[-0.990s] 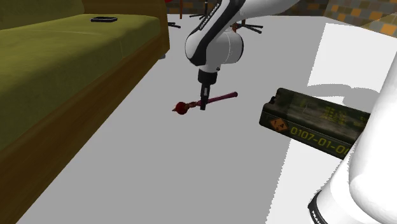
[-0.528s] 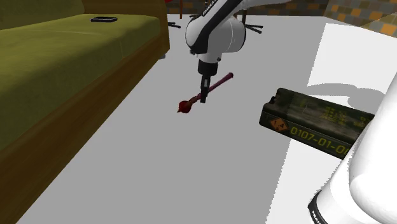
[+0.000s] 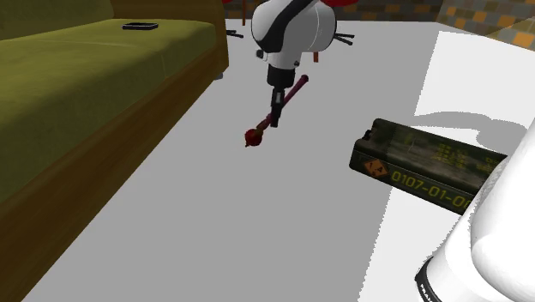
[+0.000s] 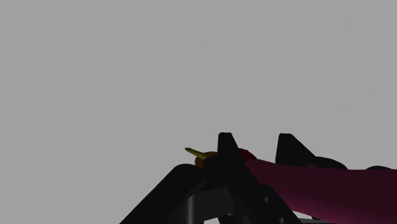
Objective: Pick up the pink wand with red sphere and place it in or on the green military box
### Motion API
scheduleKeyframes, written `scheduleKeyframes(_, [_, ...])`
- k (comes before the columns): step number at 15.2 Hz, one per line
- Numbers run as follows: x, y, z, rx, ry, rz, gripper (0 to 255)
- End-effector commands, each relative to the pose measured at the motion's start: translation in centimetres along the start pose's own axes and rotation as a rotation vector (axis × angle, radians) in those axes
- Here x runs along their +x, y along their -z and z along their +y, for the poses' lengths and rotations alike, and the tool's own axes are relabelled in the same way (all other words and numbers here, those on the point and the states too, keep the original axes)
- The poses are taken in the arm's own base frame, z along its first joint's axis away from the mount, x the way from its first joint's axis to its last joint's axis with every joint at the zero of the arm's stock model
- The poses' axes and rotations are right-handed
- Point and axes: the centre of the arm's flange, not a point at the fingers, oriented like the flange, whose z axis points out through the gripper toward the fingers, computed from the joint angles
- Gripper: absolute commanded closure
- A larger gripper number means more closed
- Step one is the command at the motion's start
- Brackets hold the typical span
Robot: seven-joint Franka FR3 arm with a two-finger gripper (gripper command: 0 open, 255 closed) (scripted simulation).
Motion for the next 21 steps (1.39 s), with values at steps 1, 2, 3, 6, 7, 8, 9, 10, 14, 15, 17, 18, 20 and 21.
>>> scheduleKeyframes(1, [0.2,1.1,0.0,0.0,0.0,0.0,255])
scheduleKeyframes(2, [0.3,1.6,0.0,0.0,0.0,0.0,255])
scheduleKeyframes(3, [0.3,2.1,0.0,0.0,0.0,0.0,255])
scheduleKeyframes(6, [0.5,3.7,-0.1,0.0,0.0,0.0,255])
scheduleKeyframes(7, [0.6,4.2,-0.1,0.0,0.0,0.0,255])
scheduleKeyframes(8, [0.6,4.7,-0.1,0.0,0.0,0.0,255])
scheduleKeyframes(9, [0.7,5.2,-0.2,0.0,0.0,0.0,255])
scheduleKeyframes(10, [0.7,5.8,-0.2,0.0,0.0,0.0,255])
scheduleKeyframes(14, [-3.0,6.6,-1.2,0.0,0.0,0.0,255])
scheduleKeyframes(15, [-4.3,6.7,-1.5,0.0,0.0,0.0,255])
scheduleKeyframes(17, [-6.8,7.0,-2.2,0.0,0.0,0.0,255])
scheduleKeyframes(18, [-8.1,7.1,-2.5,0.0,0.0,0.0,255])
scheduleKeyframes(20, [-10.6,7.4,-3.2,0.0,0.0,0.0,255])
scheduleKeyframes(21, [-11.9,7.5,-3.5,0.0,0.0,0.0,255])
